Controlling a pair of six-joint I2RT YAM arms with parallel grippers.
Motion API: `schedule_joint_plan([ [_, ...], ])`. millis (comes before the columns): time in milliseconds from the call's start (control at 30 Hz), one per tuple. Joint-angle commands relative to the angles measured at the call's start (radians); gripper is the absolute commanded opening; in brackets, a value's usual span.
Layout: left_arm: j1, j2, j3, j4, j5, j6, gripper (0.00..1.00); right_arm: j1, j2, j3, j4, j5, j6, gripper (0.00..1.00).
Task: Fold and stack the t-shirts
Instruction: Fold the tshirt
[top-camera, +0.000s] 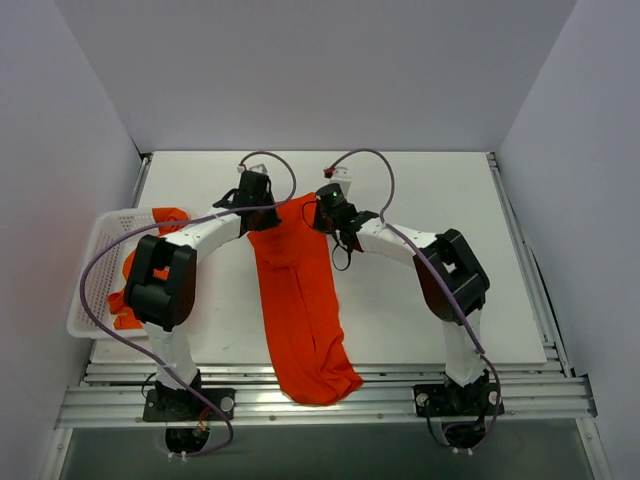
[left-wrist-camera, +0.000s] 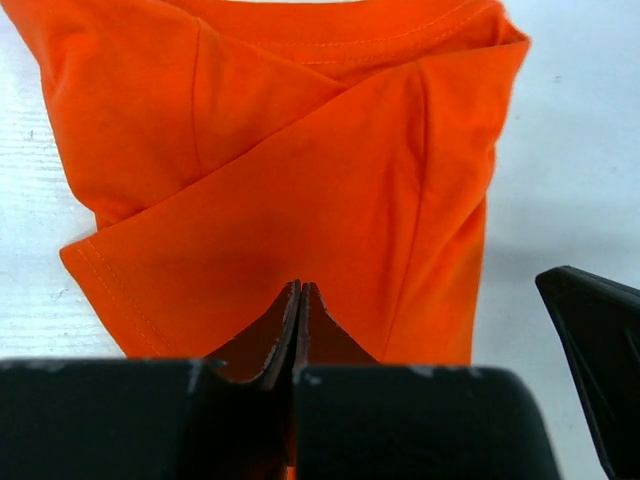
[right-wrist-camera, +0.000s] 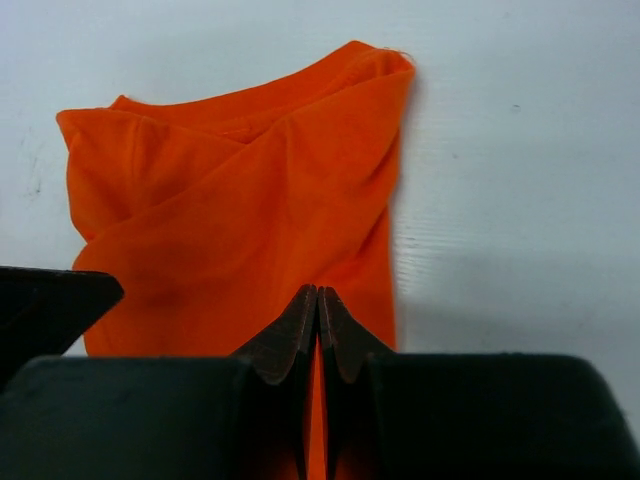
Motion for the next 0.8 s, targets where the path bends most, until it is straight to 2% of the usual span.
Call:
schedule_joint_plan([
  [0,0.004,0.029,0.042,0.03,-0.064,0.012,0.02,-0.005,0.056,0.083,0.053,-0.088,-0.003,0.0],
  [133,0.015,0.095,0.116,-0.064,-0.131,-0.002,0.02,-0.016,0.157,0.164,0.038,-0.086,0.004,0.0],
  [300,0.033,0.216,0.215,-0.151,-0.151,0.0,0.02,-0.057,0.237,0.223,0.009,-0.085,0.039,0.0],
  [467,0.041,0.38,0.387,-0.252,-0.121,0.026,0.02,-0.177,0.294,0.229,0.013,-0.098,0.109,0.0],
  [600,0.044,0.534,0.652,-0.354,-0.081,0.038,0.02,-0.264,0.358,0.287,0.002,-0.138,0.137,0.0],
  [700,0.045,0.649,0.796,-0.423,-0.034,0.044,0.02,-0.306,0.392,0.338,-0.005,-0.146,0.14,0.0],
  [767,0.045,0.744,0.976,-0.49,-0.015,0.047,0.02,-0.332,0.441,0.411,-0.005,-0.166,0.14,0.0],
])
